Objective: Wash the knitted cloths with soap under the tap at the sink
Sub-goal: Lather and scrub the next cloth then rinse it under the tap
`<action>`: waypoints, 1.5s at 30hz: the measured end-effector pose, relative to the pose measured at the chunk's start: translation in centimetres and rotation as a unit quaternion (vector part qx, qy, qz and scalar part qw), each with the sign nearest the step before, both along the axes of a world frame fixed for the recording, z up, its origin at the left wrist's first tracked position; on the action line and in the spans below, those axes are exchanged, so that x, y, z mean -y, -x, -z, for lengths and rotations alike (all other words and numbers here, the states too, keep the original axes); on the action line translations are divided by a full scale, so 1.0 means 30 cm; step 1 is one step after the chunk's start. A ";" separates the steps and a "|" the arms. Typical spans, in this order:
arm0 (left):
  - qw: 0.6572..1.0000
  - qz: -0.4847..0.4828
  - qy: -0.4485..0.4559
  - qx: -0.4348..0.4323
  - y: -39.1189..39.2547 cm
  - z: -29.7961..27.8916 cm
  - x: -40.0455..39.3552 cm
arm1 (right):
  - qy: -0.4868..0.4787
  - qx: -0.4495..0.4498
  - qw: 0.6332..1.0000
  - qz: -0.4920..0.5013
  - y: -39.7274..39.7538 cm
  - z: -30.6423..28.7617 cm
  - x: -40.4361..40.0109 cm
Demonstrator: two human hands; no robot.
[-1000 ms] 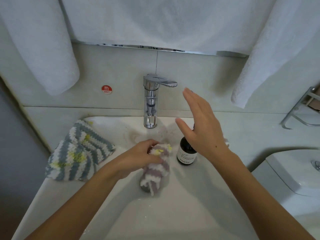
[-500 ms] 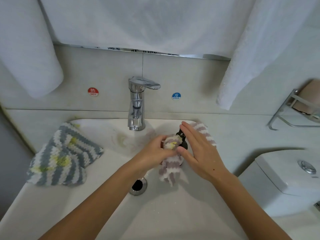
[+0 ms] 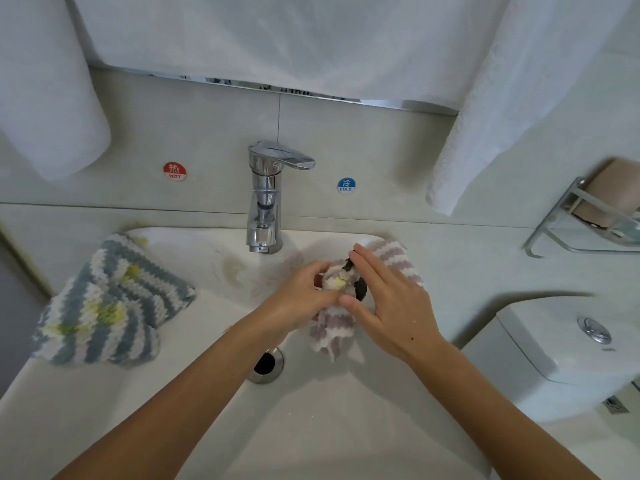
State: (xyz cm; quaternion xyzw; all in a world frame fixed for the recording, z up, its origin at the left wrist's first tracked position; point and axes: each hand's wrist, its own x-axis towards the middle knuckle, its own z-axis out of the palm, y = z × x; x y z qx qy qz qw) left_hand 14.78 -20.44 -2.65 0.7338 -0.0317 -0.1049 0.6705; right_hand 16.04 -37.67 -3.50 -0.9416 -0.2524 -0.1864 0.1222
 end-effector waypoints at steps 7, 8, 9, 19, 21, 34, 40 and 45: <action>1.000 0.000 -0.007 -0.009 0.005 0.008 -0.005 | 0.054 -0.016 0.998 0.005 0.005 -0.066 -0.016; 1.000 0.001 -0.015 -0.009 0.005 0.009 -0.004 | 0.056 -0.015 0.998 0.005 0.003 -0.073 -0.020; 1.000 0.001 -0.021 -0.008 0.005 0.012 -0.004 | 0.056 -0.017 0.998 0.002 0.001 -0.075 -0.021; 1.000 -0.004 0.009 -0.003 0.002 0.011 -0.018 | 0.037 0.037 0.999 -0.005 -0.008 -0.001 -0.008; 1.000 0.000 0.012 -0.002 0.007 0.008 -0.021 | 0.039 0.038 0.999 0.000 -0.006 -0.002 -0.009; 1.000 0.008 -0.014 0.016 0.057 -0.031 -0.134 | 0.048 -0.004 0.999 0.012 0.011 -0.037 -0.012; 1.000 -0.022 -0.020 0.010 0.066 -0.020 -0.223 | -0.089 0.140 0.981 -0.100 0.088 -0.064 -0.132; 0.999 -0.045 0.003 0.003 0.070 -0.013 -0.267 | -0.197 -0.057 0.977 -0.065 0.072 -0.022 -0.244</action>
